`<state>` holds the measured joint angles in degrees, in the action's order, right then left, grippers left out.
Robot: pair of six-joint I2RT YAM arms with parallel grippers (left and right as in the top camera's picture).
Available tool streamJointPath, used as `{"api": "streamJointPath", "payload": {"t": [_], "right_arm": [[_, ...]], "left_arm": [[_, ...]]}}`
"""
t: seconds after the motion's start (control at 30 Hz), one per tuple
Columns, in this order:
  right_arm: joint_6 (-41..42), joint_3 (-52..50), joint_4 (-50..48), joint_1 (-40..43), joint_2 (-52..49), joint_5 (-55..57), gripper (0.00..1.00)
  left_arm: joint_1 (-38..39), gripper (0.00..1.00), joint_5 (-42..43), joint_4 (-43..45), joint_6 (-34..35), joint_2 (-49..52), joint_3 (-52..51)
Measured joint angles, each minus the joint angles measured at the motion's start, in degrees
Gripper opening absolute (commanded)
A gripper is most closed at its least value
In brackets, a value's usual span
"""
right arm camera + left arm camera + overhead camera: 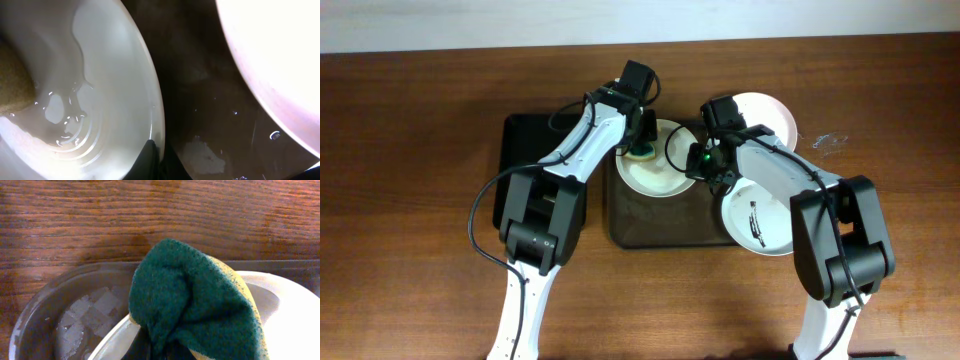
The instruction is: Clean dirty plates on tray and stack at the side
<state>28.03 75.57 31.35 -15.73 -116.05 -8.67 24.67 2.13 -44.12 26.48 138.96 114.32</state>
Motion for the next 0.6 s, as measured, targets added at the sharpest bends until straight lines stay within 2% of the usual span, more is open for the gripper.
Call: {"api": "streamJointPath", "payload": {"t": [0.1, 0.2, 0.27, 0.3, 0.37, 0.4, 0.47, 0.53, 0.6], "right_arm": [[0.0, 0.0, 0.1, 0.1, 0.0, 0.0, 0.04], [-0.3, -0.1, 0.4, 0.6, 0.2, 0.5, 0.04], [-0.8, -0.2, 0.4, 0.7, 0.2, 0.6, 0.04], [-1.0, -0.2, 0.4, 0.7, 0.2, 0.6, 0.04], [-1.0, -0.2, 0.3, 0.7, 0.2, 0.6, 0.04], [-1.1, -0.2, 0.0, 0.7, 0.2, 0.6, 0.04], [-1.0, -0.2, 0.0, 0.7, 0.2, 0.6, 0.04], [-1.1, -0.2, 0.0, 0.7, 0.2, 0.6, 0.04], [-1.1, -0.2, -1.2, 0.2, 0.1, -0.6, 0.04]], "left_arm": [[-1.6, 0.00, 10.7, -0.5, -8.0, 0.4, 0.4], [-2.9, 0.00, 29.7, -4.7, -21.4, 2.0, 0.7], [-2.4, 0.00, 35.8, -5.0, -26.0, 3.0, 0.6], [-2.2, 0.00, 36.2, -4.1, -26.5, 3.2, 0.6], [-2.2, 0.00, 33.9, -3.6, -23.7, 3.2, 0.7], [-1.9, 0.00, 30.1, -3.8, -20.1, 3.2, 1.6], [-1.0, 0.00, 20.7, -5.5, -12.5, 3.2, 4.2], [-0.4, 0.00, 5.8, -8.9, -3.7, 3.1, 6.9], [0.1, 0.00, -4.0, -12.0, 3.8, 3.0, 7.8]]}}
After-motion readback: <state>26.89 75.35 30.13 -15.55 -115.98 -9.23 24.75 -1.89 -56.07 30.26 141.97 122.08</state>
